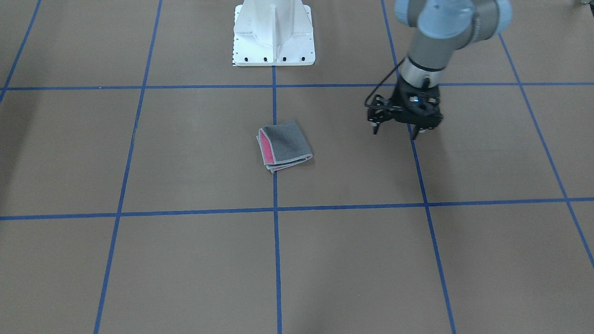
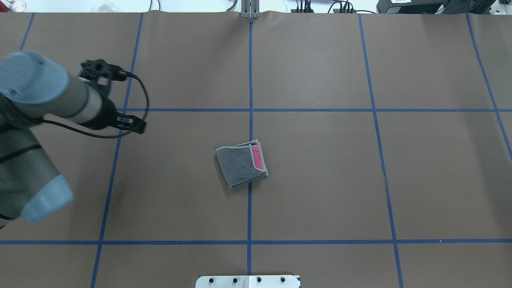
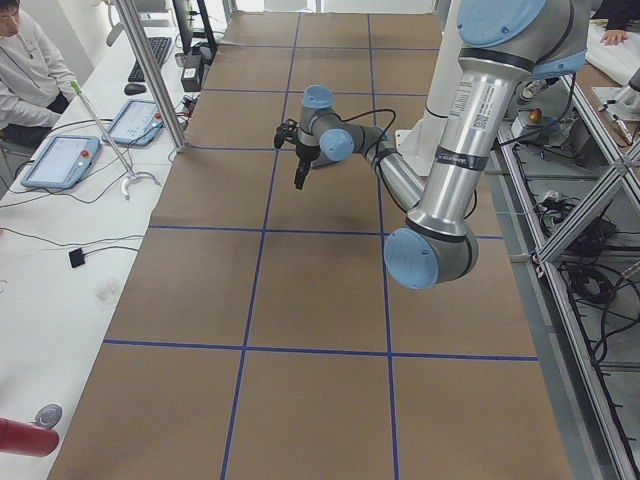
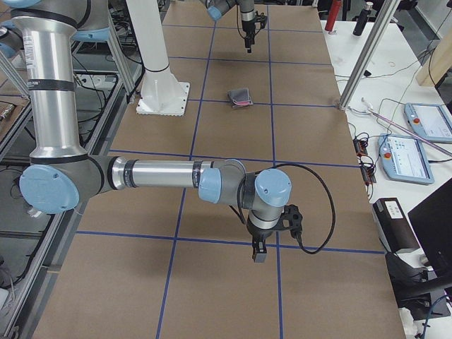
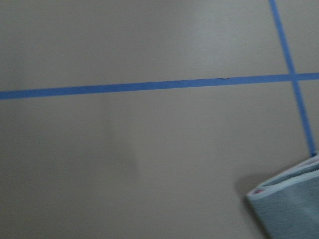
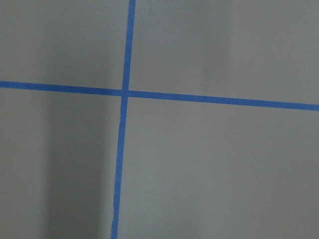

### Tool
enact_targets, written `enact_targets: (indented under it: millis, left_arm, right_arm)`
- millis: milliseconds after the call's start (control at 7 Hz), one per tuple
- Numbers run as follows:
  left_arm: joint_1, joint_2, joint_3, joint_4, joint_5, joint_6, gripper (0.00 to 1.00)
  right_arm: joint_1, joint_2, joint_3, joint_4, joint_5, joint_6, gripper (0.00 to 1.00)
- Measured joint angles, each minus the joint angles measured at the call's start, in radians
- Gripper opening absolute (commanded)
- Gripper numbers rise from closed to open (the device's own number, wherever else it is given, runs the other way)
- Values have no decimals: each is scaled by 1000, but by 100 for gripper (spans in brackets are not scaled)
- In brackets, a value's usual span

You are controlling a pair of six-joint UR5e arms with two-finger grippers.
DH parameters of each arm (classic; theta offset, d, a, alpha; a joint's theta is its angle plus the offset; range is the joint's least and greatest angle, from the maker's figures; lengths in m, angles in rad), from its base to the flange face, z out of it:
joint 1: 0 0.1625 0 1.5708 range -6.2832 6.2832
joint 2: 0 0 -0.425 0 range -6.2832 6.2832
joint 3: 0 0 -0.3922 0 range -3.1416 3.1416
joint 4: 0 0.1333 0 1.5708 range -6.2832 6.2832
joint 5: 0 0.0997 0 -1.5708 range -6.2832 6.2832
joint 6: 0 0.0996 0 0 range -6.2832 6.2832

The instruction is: Fold towel twice with both arms

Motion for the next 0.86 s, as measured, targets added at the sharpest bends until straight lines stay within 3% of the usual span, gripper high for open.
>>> enact_targets:
  millis: [286, 571, 857]
  left_arm:
    - [-258, 164, -1, 7, -161, 334, 100]
    - [-439, 284, 35, 10, -216, 594, 100]
    - [-575, 354, 137, 6, -294, 761, 100]
  right_arm:
    - [-1, -4, -17, 25, 1, 6, 100]
    - [-4, -4, -18, 30, 5, 27, 100]
    - [-15, -3, -14, 32, 16, 59, 100]
